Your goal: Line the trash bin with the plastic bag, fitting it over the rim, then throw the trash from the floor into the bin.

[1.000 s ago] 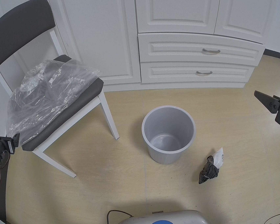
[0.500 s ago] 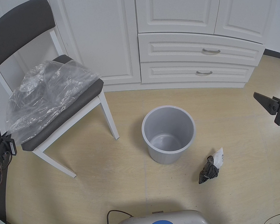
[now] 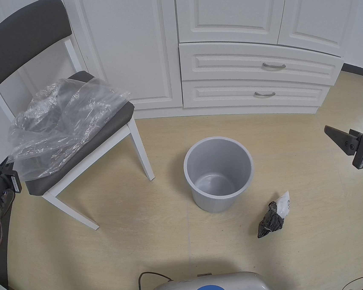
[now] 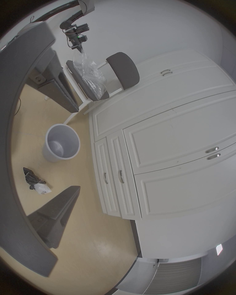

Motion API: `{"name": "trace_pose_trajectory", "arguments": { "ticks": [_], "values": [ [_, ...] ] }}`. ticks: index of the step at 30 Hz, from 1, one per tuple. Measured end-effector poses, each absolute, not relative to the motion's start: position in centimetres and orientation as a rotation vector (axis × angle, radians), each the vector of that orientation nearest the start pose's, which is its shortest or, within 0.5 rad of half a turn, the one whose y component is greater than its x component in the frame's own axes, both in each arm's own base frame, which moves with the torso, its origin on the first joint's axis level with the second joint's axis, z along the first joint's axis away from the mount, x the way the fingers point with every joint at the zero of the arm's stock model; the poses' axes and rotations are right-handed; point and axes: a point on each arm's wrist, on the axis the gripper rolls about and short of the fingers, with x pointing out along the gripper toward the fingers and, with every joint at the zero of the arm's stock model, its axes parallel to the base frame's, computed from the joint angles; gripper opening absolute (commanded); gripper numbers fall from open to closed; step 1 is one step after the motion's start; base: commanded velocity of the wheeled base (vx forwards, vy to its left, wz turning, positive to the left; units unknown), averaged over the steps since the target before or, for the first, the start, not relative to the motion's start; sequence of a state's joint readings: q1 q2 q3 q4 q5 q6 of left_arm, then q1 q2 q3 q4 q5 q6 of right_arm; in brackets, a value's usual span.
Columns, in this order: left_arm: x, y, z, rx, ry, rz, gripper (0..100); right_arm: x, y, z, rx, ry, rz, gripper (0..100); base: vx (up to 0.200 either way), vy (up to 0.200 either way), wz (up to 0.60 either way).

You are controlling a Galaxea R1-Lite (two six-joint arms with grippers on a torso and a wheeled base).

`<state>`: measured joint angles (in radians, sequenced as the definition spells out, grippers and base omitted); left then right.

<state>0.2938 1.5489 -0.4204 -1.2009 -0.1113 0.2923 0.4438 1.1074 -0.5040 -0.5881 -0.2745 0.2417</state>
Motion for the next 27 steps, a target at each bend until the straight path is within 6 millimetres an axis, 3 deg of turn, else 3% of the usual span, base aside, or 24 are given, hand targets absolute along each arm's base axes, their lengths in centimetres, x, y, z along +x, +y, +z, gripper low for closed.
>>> {"name": "trace_pose_trajectory", "arguments": {
  "ticks": [8, 18, 27],
  "values": [
    [22.6, 3.2, 19.8, 0.237, -0.144, 0.057, 0, 14.2, 6.4, 22.4, 0.220, 0.060, 0.184, 100, 0.000, 0.000, 0.00],
    [22.3, -1.8, 23.6, 0.026, -0.305, -0.168, 0, 14.3, 7.0, 21.7, 0.206, 0.092, 0.208, 100, 0.000, 0.000, 0.00],
    [22.1, -4.2, 26.1, -0.006, -0.403, -0.269, 0, 14.3, 7.2, 21.0, 0.194, 0.119, 0.216, 100, 0.000, 0.000, 0.00]
  ]
}}
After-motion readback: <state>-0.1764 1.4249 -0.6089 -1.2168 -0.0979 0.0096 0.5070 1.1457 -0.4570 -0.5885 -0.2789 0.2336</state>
